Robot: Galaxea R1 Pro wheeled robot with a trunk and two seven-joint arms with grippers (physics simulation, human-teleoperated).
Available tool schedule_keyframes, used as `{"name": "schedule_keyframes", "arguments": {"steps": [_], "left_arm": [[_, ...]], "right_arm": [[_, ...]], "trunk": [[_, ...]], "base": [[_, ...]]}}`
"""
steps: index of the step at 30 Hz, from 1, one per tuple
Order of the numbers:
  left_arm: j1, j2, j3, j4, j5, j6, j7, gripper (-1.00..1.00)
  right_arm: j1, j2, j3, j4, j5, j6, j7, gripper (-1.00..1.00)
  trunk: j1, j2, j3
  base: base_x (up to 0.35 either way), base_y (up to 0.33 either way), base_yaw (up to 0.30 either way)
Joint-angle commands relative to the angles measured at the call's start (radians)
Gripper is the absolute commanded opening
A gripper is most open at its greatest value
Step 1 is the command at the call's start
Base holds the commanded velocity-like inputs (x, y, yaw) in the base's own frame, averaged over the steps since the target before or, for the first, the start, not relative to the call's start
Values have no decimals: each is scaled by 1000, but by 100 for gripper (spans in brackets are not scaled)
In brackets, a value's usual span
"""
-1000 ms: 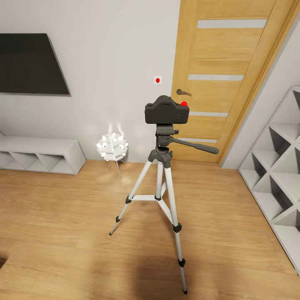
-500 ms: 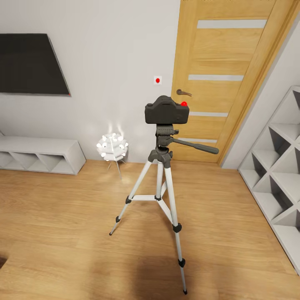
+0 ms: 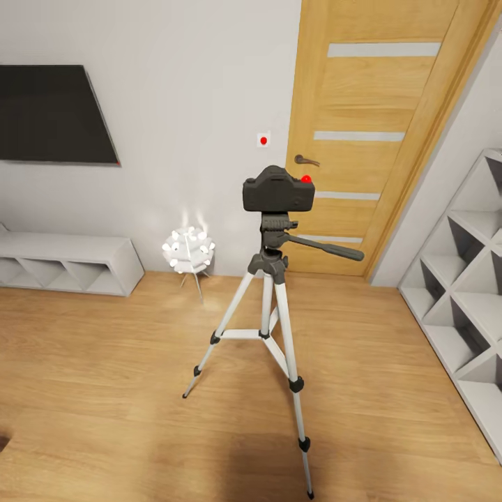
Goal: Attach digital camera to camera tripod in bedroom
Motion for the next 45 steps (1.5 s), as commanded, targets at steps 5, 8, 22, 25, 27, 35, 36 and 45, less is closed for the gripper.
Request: {"name": "schedule_keyframes", "arguments": {"steps": [5,8,22,25,27,35,36,45], "left_arm": [[-1,1,-8,0,7,-5,-4,100],[-1,2,-8,-3,7,-6,-4,100],[-1,2,-6,-12,5,-8,-4,100],[-1,2,-6,-12,5,-8,-4,100],[-1,2,-6,-12,5,-8,-4,100],[-1,2,-7,-12,4,-8,-4,100],[-1,2,-7,-12,4,-8,-4,100],[-1,2,-6,-12,2,-8,-4,100]], "right_arm": [[-1,0,8,3,-11,-7,5,100],[-1,0,8,4,-11,-8,4,100],[-1,2,8,4,-11,-11,2,100],[-1,4,8,4,-11,-11,-2,100],[-1,6,8,4,-11,-12,-7,100],[-1,10,8,4,-11,-16,-33,100],[0,10,8,4,-11,-17,-34,100],[1,11,8,4,-11,-25,-40,100]], "trunk": [[1,-2,6],[1,-2,11],[1,-2,34],[1,-2,38],[1,-2,42],[1,-2,54],[1,-2,56],[1,-2,70]], "base": [[0,0,0],[0,0,0],[0,0,0],[0,0,0],[0,0,0],[0,0,0],[0,0,0],[0,0,0]]}}
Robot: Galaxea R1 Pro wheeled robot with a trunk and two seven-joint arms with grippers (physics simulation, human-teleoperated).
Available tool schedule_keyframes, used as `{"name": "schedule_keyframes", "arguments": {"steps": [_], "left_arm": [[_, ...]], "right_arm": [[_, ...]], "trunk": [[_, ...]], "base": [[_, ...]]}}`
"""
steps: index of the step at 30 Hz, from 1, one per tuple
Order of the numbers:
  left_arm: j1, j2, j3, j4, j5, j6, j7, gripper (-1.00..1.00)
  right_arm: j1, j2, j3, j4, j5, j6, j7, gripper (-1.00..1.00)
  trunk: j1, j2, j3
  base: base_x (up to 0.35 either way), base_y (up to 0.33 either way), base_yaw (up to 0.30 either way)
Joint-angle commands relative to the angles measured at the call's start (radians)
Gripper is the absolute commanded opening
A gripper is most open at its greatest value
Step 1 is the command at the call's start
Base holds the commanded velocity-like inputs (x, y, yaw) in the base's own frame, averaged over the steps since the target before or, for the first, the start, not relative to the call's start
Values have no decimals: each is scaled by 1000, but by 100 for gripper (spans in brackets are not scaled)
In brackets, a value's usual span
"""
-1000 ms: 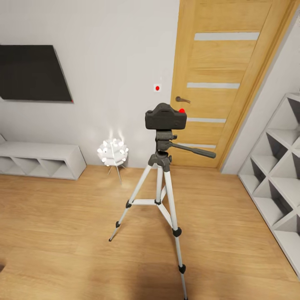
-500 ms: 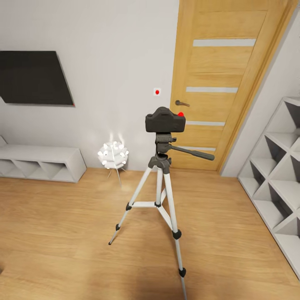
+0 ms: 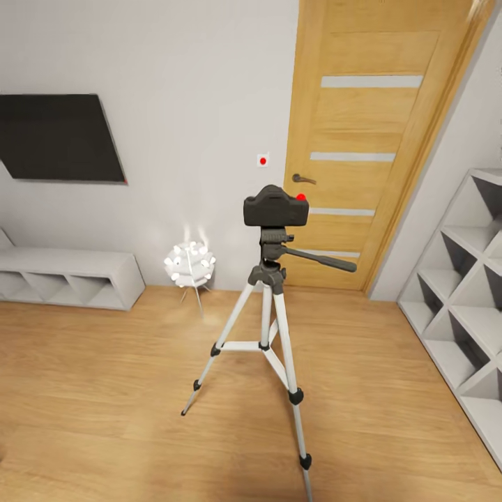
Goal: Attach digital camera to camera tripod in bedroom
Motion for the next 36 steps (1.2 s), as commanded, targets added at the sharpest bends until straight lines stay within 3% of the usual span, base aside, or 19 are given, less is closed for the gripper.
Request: {"name": "schedule_keyframes", "arguments": {"steps": [1,36], "left_arm": [[-1,0,-8,1,9,-3,-4,100],[-1,0,-8,1,9,-3,-4,100]], "right_arm": [[-1,0,8,3,-11,-7,5,100],[-1,0,8,3,-10,-8,4,100]], "trunk": [[1,-2,0],[1,-2,56]], "base": [[0,0,0],[0,0,0]]}}
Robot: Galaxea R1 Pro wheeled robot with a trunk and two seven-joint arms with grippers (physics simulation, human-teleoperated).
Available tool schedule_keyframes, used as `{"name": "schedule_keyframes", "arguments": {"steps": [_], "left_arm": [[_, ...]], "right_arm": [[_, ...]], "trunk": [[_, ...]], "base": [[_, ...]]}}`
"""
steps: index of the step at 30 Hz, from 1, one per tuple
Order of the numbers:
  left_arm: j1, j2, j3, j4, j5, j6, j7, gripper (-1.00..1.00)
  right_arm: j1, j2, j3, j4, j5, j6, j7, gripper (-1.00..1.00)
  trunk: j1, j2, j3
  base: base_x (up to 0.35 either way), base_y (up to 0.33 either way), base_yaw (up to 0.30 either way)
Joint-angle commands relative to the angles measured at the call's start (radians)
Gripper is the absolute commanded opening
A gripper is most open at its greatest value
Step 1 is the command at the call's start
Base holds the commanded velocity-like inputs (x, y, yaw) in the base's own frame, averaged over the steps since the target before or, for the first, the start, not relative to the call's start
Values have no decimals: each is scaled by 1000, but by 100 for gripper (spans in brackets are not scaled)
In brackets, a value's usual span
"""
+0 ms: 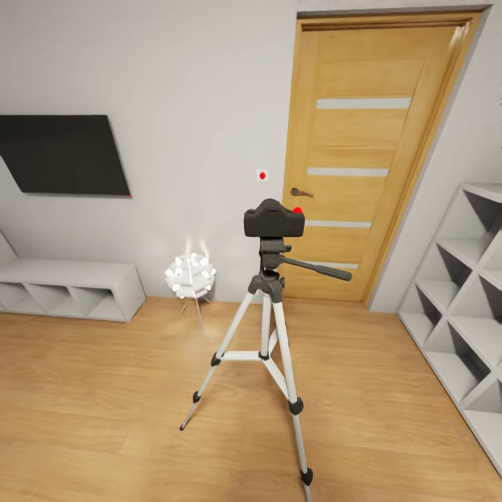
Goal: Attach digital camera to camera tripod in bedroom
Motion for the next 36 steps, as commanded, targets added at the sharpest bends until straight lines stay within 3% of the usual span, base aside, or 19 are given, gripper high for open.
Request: {"name": "schedule_keyframes", "arguments": {"steps": [1,36], "left_arm": [[-1,0,-8,1,9,-3,-4,100],[-1,0,-8,1,9,-3,-4,100]], "right_arm": [[-2,0,8,3,-11,-6,5,100],[-2,6,8,3,-11,-6,-3,100]], "trunk": [[1,-2,0],[1,-2,56]], "base": [[0,0,0],[0,0,0]]}}
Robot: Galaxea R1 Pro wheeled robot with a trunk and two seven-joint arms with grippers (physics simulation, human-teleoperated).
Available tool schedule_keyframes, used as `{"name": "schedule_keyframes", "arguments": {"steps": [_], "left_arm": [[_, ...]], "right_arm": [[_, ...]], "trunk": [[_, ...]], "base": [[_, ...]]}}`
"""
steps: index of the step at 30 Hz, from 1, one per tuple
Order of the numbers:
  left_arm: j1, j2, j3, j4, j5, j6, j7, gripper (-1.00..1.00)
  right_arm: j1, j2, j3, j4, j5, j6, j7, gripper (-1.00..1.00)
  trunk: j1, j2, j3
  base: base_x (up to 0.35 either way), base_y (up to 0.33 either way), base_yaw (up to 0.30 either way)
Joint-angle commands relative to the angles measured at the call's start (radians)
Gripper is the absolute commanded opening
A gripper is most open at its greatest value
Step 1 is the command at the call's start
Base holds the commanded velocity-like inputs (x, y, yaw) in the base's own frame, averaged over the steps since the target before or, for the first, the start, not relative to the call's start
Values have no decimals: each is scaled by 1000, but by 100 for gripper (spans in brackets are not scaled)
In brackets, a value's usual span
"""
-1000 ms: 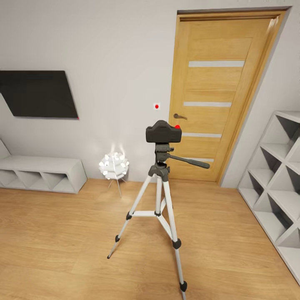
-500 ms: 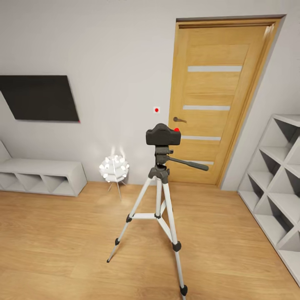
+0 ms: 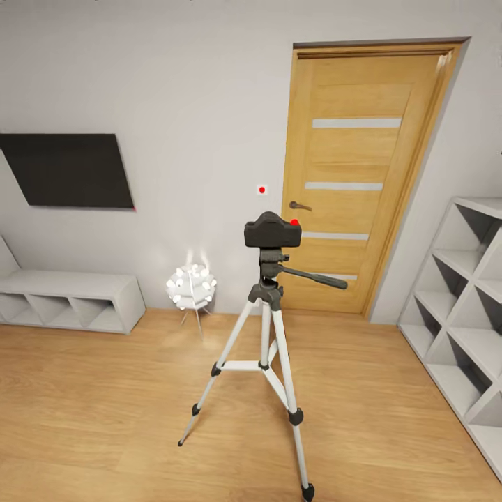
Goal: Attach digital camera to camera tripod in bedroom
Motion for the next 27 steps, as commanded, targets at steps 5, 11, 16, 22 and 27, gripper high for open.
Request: {"name": "schedule_keyframes", "arguments": {"steps": [5,11,16,22,27], "left_arm": [[-1,0,-8,1,9,-3,-4,100],[-1,0,-8,1,9,-3,-4,100],[-1,0,-8,1,9,-3,-4,100],[-1,0,-8,1,9,-3,-4,100],[-1,0,-8,1,9,-3,-4,100]], "right_arm": [[-1,5,8,3,-11,-6,0,100],[-1,4,8,3,-11,-6,0,100],[-1,4,8,3,-11,-6,0,100],[-2,2,8,3,-11,-6,0,100],[-1,3,8,3,-11,-6,0,100]], "trunk": [[1,-2,6],[1,-2,16],[1,-2,24],[1,-2,33],[1,-2,41]], "base": [[0,0,0],[0,0,0],[0,0,0],[0,0,0],[0,0,0]]}}
